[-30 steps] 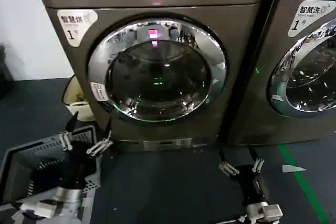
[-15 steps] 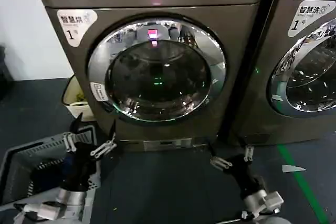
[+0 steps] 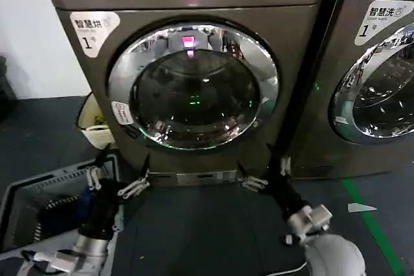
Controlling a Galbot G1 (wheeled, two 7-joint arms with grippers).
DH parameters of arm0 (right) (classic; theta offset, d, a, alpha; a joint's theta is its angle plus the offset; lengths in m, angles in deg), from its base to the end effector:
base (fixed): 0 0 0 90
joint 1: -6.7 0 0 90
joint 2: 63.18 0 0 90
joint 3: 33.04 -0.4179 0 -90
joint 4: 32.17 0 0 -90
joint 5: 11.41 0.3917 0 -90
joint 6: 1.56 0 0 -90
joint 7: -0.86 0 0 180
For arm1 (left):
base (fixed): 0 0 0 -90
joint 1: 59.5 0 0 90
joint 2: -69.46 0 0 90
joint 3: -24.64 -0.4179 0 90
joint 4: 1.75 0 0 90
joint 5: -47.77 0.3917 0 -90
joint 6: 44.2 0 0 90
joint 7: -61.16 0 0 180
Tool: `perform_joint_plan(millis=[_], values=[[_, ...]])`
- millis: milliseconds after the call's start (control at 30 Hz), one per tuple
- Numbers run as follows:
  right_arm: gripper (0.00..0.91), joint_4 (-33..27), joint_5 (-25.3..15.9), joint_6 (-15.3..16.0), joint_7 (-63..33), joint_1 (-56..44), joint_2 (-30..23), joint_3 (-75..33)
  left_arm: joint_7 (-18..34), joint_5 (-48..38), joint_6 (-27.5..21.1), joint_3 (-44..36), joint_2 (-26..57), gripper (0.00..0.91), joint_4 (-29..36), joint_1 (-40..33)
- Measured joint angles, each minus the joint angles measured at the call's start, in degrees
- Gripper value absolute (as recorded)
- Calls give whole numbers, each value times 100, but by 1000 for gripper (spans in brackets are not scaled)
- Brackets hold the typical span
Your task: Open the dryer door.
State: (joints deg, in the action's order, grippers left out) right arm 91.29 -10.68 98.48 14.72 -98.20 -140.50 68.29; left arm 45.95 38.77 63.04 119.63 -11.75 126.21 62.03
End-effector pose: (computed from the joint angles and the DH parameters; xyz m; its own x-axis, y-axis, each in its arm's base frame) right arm 0.2554 0.0183 -0.2864 -0.8709 -0.4869 -0.0669 -0.4714 0.8661 -0.1663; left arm 0.1729 0.0536 -0.3065 -0.8753 0.2913 -0.3859 0.2629 0.9566 0.1258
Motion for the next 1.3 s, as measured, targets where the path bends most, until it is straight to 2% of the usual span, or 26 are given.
perform_joint_plan(millis=[333, 533, 700, 1300], values=[[907, -420, 75, 207, -53, 598, -50, 715, -101, -133, 47, 30, -49, 907, -39, 58], [907, -605, 456, 365, 42, 974, 31, 951, -152, -234, 30, 40, -73, 907, 2, 121], [907, -727, 576, 412, 110, 1266, 103, 1113, -190, -256, 39, 46, -98, 907, 54, 205], [907, -1318, 726, 570, 169, 2436, -2, 1770, -178, -345, 41, 311, -112, 907, 110, 361]])
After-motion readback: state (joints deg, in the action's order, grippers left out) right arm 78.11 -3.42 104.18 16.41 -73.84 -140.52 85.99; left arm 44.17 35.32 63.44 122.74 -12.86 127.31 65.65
